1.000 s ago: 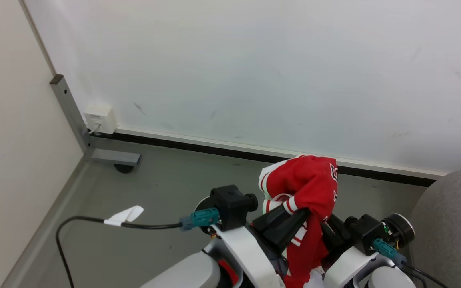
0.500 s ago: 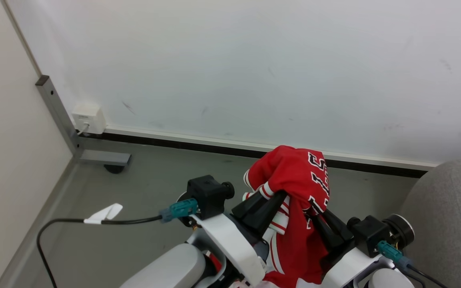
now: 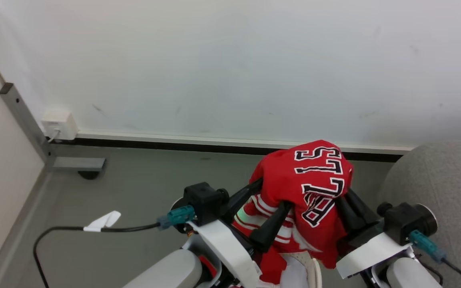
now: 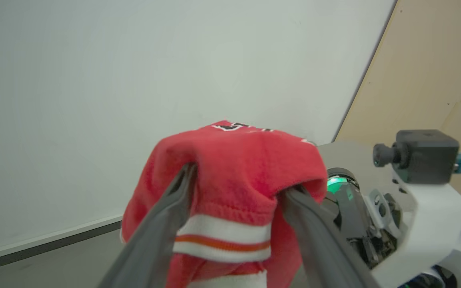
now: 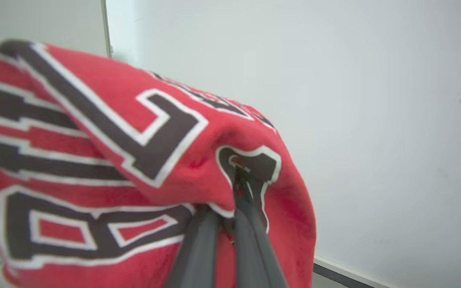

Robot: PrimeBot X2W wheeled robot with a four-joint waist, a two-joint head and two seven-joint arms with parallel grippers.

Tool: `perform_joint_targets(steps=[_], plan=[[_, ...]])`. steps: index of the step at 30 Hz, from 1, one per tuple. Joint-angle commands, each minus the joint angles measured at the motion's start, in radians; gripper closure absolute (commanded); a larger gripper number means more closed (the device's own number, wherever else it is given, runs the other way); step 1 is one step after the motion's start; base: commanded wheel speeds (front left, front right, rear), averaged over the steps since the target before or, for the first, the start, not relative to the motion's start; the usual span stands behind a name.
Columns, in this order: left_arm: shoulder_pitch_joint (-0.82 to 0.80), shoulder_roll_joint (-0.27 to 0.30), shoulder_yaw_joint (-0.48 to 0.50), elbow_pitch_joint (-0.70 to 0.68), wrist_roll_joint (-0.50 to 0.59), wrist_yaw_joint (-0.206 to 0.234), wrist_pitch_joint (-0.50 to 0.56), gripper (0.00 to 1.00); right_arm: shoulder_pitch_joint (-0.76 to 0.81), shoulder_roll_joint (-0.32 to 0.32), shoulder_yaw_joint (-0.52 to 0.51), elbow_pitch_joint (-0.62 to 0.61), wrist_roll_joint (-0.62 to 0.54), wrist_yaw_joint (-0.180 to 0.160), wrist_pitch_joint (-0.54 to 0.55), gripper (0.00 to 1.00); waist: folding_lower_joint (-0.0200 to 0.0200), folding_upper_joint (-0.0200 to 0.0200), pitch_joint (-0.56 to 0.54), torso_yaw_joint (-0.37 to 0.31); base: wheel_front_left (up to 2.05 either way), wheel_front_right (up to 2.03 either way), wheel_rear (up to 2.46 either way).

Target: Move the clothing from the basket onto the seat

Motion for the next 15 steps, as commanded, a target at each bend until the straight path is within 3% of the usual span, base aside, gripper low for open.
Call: perform_joint_targets(steps=[1, 15], plan=[[0.019, 0.004, -0.003, 0.006, 0.007, -0.008, -0.009, 0.0, 0.012, -0.004, -0.02, -0.017, 0.015, -0.002, 0.0, 1.0, 0.0, 0.0, 0.01, -0.038, 0.0, 0.0, 0.0], [0.037, -0.003, -0.061, 0.028, 0.038, -0.06, -0.046, 0.0, 0.017, -0.02, -0.201, -0.152, 0.065, -0.002, 0.0, 1.0, 0.0, 0.0, 0.057, -0.315, 0.0, 0.0, 0.0]])
